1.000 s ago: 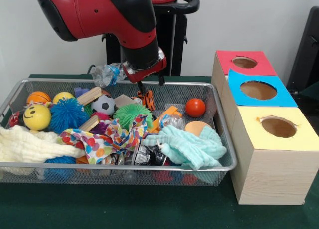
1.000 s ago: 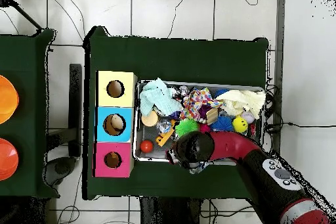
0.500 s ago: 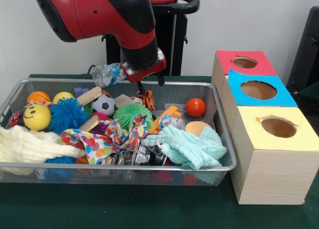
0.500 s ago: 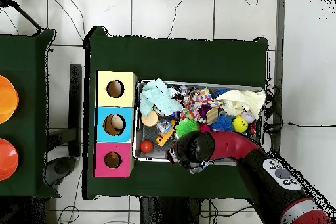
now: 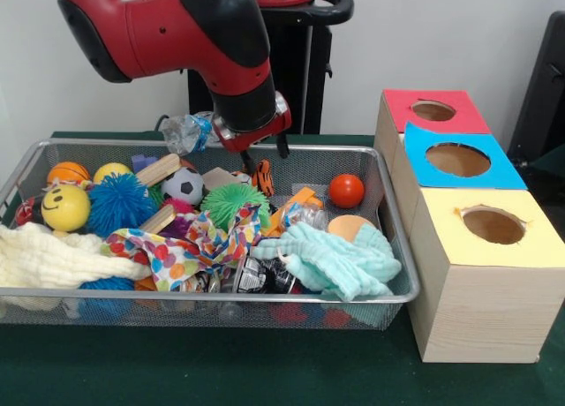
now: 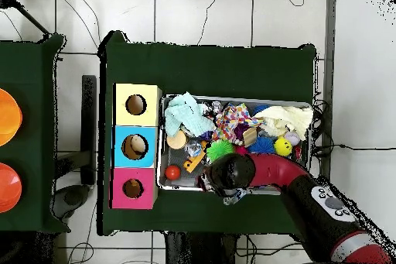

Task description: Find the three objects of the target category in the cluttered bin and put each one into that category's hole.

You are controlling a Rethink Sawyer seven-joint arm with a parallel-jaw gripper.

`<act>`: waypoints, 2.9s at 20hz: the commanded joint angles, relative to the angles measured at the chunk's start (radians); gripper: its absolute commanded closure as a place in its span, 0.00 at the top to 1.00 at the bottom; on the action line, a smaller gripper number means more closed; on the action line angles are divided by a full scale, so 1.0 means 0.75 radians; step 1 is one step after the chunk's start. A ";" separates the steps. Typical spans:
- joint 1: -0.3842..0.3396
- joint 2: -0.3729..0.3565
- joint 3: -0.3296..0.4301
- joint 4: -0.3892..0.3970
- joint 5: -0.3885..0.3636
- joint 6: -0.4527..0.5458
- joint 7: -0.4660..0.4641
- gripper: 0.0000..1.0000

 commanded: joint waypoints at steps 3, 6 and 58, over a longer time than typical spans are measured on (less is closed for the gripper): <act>-0.047 0.107 -0.014 -0.195 -0.106 -0.090 -0.067 1.00; -0.054 0.136 -0.011 -0.220 -0.113 -0.092 -0.078 1.00; -0.116 0.211 0.001 -0.284 -0.153 -0.082 -0.140 1.00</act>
